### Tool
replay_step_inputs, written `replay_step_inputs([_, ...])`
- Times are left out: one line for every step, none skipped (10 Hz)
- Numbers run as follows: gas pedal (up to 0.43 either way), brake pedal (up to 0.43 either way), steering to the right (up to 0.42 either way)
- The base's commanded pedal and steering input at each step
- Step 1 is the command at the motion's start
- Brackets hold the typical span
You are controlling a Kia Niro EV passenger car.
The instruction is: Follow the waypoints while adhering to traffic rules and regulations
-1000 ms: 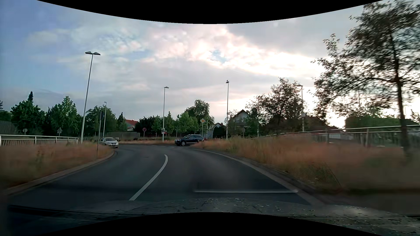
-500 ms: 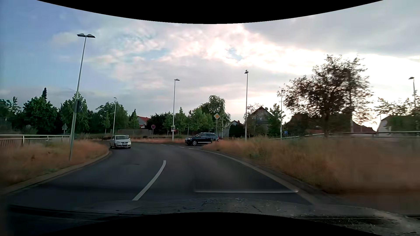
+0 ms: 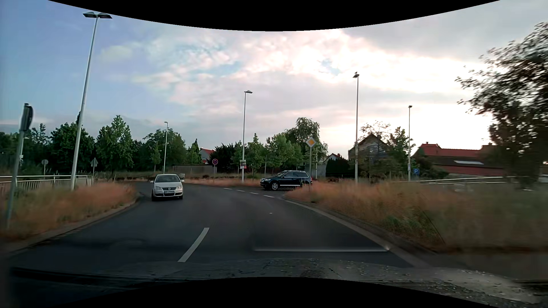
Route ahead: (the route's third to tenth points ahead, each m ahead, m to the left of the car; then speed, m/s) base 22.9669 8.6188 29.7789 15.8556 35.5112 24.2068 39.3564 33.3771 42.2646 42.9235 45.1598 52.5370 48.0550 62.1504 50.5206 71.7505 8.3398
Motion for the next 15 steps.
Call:
replay_step_inputs([0.098, 0.0, -0.114])
replay_step_inputs([0.098, 0.0, -0.114])
replay_step_inputs([0.098, 0.0, -0.114])
replay_step_inputs([0.087, 0.0, -0.114])
replay_step_inputs([0.079, 0.0, -0.114])
replay_step_inputs([0.079, 0.0, -0.114])
replay_step_inputs([0.079, 0.0, -0.114])
replay_step_inputs([0.079, 0.0, -0.114])
replay_step_inputs([0.079, 0.0, -0.114])
replay_step_inputs([0.079, 0.0, -0.114])
replay_step_inputs([0.079, 0.0, -0.114])
replay_step_inputs([0.079, 0.0, -0.114])
replay_step_inputs([0.067, 0.0, -0.114])
replay_step_inputs([0.067, 0.0, -0.114])
replay_step_inputs([0.067, 0.0, -0.114])
